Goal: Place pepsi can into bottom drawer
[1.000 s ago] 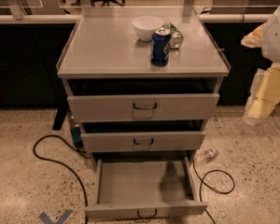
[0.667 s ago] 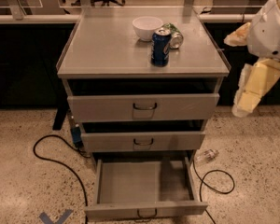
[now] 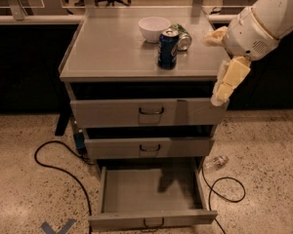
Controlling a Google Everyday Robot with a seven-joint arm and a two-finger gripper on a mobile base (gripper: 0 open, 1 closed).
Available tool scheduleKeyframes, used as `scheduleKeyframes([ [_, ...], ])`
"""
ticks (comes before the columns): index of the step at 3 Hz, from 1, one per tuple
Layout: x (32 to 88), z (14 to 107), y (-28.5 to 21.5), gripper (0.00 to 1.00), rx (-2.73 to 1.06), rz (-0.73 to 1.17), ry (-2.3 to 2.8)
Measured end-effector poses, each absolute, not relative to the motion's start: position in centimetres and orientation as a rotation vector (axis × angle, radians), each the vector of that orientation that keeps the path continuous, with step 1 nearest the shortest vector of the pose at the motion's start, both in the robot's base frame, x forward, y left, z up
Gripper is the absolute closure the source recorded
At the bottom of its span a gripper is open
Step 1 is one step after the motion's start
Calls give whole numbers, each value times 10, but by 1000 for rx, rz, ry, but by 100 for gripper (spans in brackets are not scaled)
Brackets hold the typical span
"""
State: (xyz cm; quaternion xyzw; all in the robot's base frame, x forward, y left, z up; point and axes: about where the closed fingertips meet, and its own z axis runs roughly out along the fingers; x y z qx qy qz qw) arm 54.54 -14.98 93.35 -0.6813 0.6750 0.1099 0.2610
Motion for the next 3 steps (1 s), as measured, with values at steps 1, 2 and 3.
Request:
scheduleKeyframes([
  [1, 545, 934, -150, 0, -1844, 297, 1827],
  [2, 558, 943, -158, 0, -1730, 273, 1789],
  [3, 588, 966, -187, 0, -1478, 248, 1688],
])
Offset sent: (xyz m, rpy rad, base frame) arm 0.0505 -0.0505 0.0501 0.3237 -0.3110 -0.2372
